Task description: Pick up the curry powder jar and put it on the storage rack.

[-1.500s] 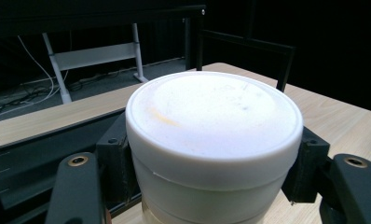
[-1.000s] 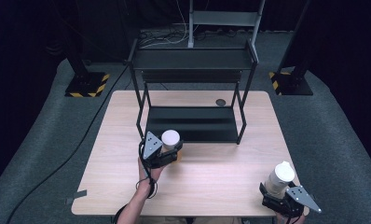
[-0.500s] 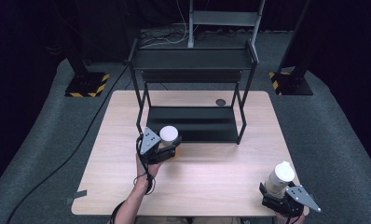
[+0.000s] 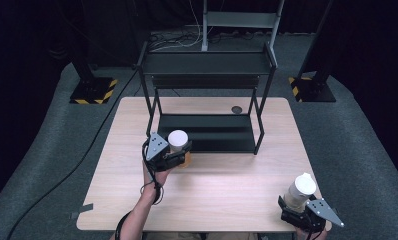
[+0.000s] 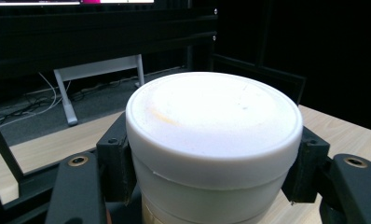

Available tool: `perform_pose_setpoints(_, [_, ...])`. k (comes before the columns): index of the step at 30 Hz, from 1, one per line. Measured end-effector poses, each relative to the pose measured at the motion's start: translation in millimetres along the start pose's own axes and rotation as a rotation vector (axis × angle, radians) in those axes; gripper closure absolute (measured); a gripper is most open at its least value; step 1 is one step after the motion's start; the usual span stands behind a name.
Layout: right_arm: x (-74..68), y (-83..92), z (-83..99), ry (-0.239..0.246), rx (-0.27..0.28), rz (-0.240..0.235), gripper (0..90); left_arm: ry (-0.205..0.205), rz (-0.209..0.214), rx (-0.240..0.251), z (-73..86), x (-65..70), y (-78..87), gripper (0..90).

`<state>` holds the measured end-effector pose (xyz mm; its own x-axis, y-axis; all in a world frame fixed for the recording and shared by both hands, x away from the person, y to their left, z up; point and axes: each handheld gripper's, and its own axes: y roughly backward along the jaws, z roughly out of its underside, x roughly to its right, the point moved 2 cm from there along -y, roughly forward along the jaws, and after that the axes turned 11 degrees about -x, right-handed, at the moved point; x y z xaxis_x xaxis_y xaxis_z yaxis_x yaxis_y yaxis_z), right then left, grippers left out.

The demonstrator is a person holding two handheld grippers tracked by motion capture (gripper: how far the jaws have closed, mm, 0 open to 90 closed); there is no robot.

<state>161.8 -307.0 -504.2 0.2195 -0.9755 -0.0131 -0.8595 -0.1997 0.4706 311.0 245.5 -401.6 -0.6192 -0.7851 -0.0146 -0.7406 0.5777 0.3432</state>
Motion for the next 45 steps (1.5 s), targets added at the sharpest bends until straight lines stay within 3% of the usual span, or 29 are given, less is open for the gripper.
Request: perform_pose_setpoints(45, [0.4,-0.1,-0.2,-0.001,0.0,-0.002,0.0,-0.03,0.029,-0.012,-42.8,-20.7,-6.2,33.8])
